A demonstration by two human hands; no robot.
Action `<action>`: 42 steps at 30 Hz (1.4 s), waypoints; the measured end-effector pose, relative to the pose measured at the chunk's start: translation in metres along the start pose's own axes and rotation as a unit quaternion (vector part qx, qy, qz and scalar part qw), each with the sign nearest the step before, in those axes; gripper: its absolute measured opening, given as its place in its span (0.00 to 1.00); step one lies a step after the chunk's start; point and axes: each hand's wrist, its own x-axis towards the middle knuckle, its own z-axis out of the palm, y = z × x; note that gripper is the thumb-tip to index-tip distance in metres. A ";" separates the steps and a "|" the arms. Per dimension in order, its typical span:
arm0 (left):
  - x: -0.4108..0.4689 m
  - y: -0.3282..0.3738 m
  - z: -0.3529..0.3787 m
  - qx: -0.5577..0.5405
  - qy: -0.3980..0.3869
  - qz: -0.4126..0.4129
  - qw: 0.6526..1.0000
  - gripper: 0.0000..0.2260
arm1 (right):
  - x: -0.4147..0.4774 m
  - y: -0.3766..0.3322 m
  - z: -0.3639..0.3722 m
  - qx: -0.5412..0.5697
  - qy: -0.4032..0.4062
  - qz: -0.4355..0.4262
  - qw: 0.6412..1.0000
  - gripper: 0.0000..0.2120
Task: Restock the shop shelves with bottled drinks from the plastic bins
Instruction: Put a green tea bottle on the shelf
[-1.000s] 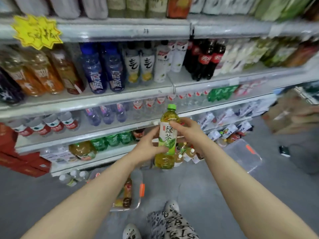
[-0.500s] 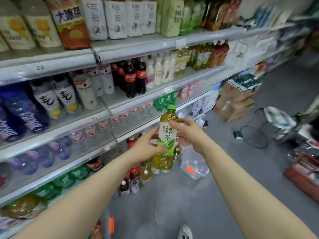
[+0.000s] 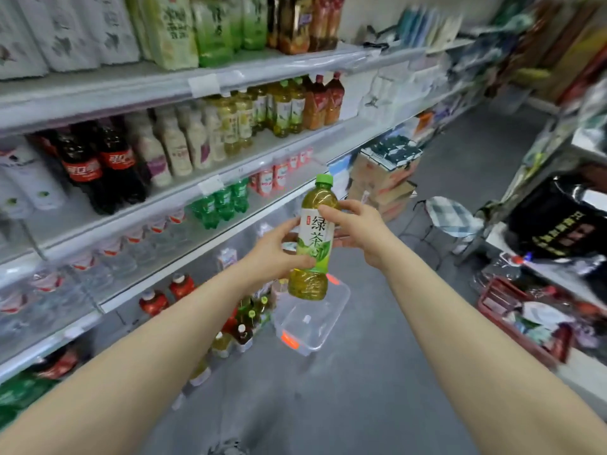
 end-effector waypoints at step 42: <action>0.386 0.033 0.077 -0.026 0.205 -0.032 0.978 0.36 | 0.415 -0.031 -0.176 -0.059 -0.210 -0.026 0.976 0.19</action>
